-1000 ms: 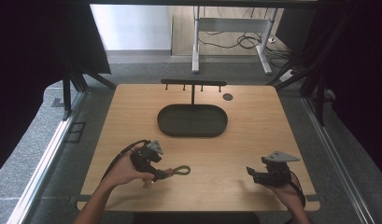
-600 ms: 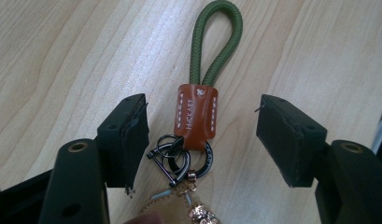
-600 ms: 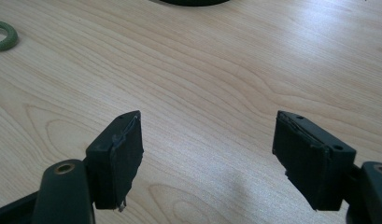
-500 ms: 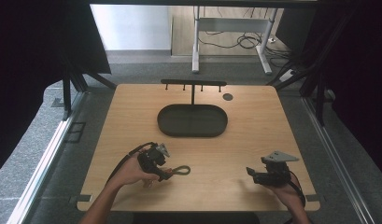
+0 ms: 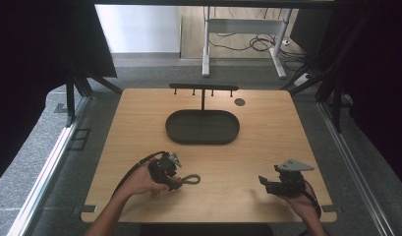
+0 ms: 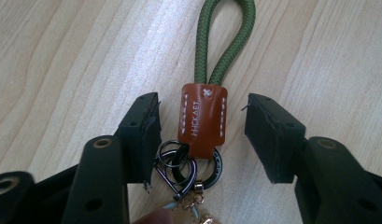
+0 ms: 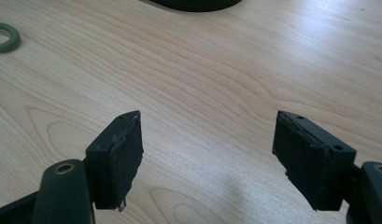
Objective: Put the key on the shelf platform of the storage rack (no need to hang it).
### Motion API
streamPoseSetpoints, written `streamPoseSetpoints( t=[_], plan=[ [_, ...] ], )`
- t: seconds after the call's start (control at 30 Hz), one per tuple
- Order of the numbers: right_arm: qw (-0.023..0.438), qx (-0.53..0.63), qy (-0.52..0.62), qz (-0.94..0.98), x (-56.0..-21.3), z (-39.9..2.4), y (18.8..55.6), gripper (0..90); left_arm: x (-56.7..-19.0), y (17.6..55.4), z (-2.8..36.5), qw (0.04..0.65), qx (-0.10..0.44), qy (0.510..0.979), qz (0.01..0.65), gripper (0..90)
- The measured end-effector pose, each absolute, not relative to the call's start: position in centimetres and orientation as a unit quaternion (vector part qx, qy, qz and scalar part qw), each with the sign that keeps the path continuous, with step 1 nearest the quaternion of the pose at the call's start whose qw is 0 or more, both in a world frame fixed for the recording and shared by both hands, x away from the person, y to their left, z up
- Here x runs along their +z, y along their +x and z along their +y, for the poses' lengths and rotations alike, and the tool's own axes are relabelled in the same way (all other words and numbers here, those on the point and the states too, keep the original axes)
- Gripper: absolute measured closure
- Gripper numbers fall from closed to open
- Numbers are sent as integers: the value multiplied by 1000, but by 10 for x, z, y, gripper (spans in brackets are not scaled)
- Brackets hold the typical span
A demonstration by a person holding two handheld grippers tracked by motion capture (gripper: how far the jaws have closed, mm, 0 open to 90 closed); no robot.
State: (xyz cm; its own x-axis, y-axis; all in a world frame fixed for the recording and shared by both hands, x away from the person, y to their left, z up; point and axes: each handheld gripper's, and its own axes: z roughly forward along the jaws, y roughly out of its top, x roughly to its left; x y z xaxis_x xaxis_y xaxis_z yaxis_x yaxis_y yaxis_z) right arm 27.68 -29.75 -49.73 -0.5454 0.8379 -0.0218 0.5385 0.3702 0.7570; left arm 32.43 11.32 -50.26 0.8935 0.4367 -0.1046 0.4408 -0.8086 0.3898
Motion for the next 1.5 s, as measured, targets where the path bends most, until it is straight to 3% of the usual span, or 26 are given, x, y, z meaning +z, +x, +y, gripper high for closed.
streamPoseSetpoints(
  t=[0.57,0.73,1.07,1.5],
  plan=[
    [197,375,430,798,-496,-298,277,251,-507,326,108,186,0,957,224,586],
    [197,374,431,797,-496,-299,277,251,-506,327,107,183,4,958,222,658],
    [198,372,433,797,-497,-300,277,251,-503,325,103,165,16,963,212,667],
    [198,371,435,796,-498,-299,277,252,-471,332,124,196,10,952,237,668]
  ],
)
